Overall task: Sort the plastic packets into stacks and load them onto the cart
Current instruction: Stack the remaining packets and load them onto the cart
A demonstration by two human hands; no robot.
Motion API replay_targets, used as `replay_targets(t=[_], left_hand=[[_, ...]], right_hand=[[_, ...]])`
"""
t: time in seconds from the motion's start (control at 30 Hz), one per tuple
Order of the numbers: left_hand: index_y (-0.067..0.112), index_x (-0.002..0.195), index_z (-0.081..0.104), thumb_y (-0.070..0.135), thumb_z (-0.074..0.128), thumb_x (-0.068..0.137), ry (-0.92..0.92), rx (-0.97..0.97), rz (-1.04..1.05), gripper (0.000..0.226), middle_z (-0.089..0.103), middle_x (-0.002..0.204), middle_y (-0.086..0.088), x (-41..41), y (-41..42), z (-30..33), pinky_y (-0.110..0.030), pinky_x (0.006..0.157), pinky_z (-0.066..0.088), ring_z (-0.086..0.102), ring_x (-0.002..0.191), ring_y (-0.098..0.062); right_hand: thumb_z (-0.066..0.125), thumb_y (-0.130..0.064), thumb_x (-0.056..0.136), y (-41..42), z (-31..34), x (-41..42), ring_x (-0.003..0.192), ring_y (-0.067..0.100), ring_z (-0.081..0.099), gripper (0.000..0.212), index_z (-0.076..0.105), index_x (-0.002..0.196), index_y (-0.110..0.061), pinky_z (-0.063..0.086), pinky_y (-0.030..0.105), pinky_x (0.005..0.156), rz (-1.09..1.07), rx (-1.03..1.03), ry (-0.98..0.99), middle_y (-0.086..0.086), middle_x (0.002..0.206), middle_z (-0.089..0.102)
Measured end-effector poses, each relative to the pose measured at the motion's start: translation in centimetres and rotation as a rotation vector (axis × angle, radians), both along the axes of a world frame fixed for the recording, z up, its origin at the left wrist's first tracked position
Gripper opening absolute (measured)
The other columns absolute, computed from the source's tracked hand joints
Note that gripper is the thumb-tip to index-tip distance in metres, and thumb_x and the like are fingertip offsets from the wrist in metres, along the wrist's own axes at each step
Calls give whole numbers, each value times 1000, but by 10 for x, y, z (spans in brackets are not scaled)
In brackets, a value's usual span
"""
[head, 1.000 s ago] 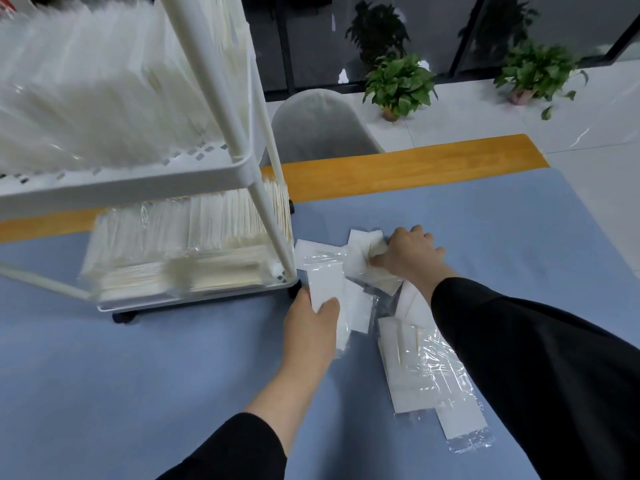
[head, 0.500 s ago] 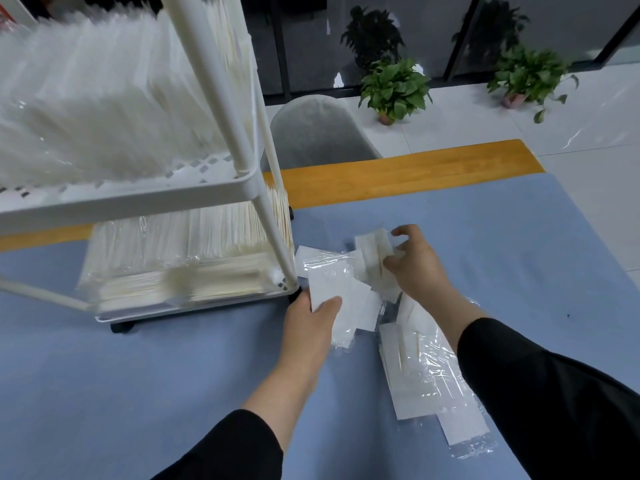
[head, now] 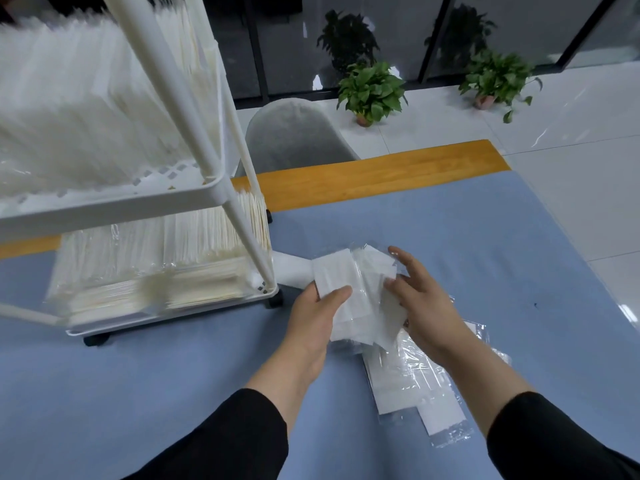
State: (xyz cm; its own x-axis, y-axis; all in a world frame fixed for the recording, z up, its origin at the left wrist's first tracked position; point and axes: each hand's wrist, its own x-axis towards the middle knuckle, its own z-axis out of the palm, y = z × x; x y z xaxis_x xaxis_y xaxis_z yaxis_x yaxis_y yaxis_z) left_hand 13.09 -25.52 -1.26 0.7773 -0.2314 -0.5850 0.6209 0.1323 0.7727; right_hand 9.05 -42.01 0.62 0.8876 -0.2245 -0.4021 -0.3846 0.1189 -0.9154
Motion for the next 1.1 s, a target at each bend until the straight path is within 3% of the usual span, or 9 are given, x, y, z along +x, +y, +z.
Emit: replay_targets(t=[0.07, 0.13, 0.27, 0.43, 0.53, 0.63, 0.8, 0.93, 1.1], left_hand=[[19, 127, 63, 12, 71, 93, -26, -8, 6, 36, 75, 118, -1, -3, -2, -1, -53, 105, 51, 70, 113, -21], [26, 136, 53, 10, 72, 91, -38, 1, 32, 51, 73, 121, 6, -8, -4, 2, -49, 104, 52, 69, 113, -15], [24, 131, 59, 15, 57, 102, 10, -70, -25, 30, 75, 118, 0, -20, -6, 11, -49, 101, 54, 71, 112, -22], [24, 125, 62, 28, 55, 104, -42, -14, -20, 22, 74, 118, 3, -29, 7, 10, -35, 97, 53, 69, 113, -16], [27, 120, 59, 40, 55, 103, -253, 147, 175, 22, 71, 105, 12, -32, 29, 4, -21, 92, 50, 66, 103, -5], [26, 122, 60, 54, 50, 95, -470, 302, 206, 40, 67, 108, 8, -42, 56, -6, -11, 91, 45, 63, 103, -2], [14, 87, 71, 28, 62, 100, -347, 400, 68, 21, 71, 93, -9, -48, 72, -39, -16, 76, 45, 60, 84, -10], [13, 89, 68, 15, 55, 103, -286, 356, 134, 20, 71, 86, 4, -39, 70, -41, -9, 72, 44, 59, 79, -5], [11, 93, 66, 28, 49, 107, -251, 276, 60, 28, 65, 76, 13, -44, 49, -32, -11, 68, 44, 56, 68, 2]], right_hand=[[60, -53, 91, 4, -1, -9, 114, 5, 58, 47, 50, 137, -53, 44, 33, 97, -43, -13, 49, -21, 126, 62], [64, -58, 86, 11, -1, -16, 121, -4, 53, 62, 44, 144, -46, 41, 29, 103, -18, -122, 63, -23, 127, 59], [71, -41, 88, 28, 6, -25, 114, 8, 65, 53, 51, 138, -37, 50, 41, 102, 174, -186, 71, -18, 118, 70], [65, -18, 94, 37, 11, -32, 89, -2, 67, 28, 60, 113, -37, 47, 16, 75, 271, -351, 16, -24, 98, 71], [57, -19, 94, 41, 13, -34, 86, -3, 58, 38, 58, 120, -46, 44, 14, 67, 440, -751, -56, -23, 97, 64], [52, -22, 93, 49, -1, -34, 97, 12, 57, 48, 53, 133, -48, 50, 35, 72, 669, -1099, -207, -14, 104, 60], [59, -29, 86, 68, -48, -38, 94, 23, 61, 41, 61, 127, -34, 50, 36, 71, 661, -1085, -242, -9, 103, 62], [77, -24, 83, 61, -67, -53, 105, 14, 59, 48, 62, 128, -23, 43, 18, 91, 394, -920, -213, -13, 114, 58], [78, -16, 83, 66, -64, -59, 99, -5, 50, 50, 55, 126, -24, 34, 2, 86, 331, -767, -199, -23, 111, 50]])
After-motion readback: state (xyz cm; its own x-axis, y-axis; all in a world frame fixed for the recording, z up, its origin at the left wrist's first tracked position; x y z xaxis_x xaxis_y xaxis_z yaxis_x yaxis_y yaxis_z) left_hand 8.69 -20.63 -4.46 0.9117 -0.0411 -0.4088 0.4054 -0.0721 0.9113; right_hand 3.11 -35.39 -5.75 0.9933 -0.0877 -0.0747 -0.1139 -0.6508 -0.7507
